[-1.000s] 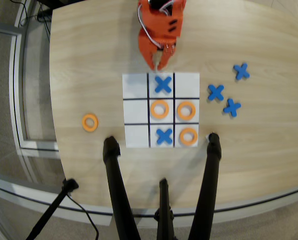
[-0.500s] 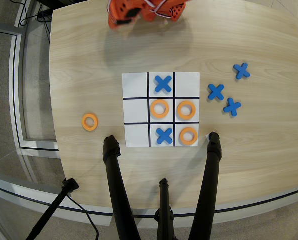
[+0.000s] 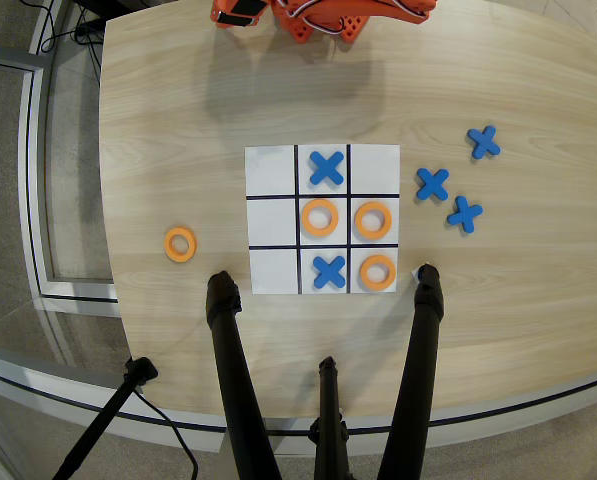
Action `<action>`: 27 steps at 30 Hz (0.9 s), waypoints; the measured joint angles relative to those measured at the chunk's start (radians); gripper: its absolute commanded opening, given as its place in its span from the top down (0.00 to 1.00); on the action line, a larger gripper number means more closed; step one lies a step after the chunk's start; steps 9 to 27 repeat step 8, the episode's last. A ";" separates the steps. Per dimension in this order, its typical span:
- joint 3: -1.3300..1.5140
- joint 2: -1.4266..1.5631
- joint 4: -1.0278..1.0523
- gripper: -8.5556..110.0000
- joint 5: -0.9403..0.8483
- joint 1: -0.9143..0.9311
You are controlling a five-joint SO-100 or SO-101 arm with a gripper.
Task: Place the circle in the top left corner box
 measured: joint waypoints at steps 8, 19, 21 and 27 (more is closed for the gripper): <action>0.000 0.000 0.000 0.93 0.000 -0.006; 0.000 0.000 0.000 0.93 0.000 -0.006; 0.000 0.000 0.000 0.93 0.000 -0.006; 0.000 0.000 0.000 0.93 0.000 -0.006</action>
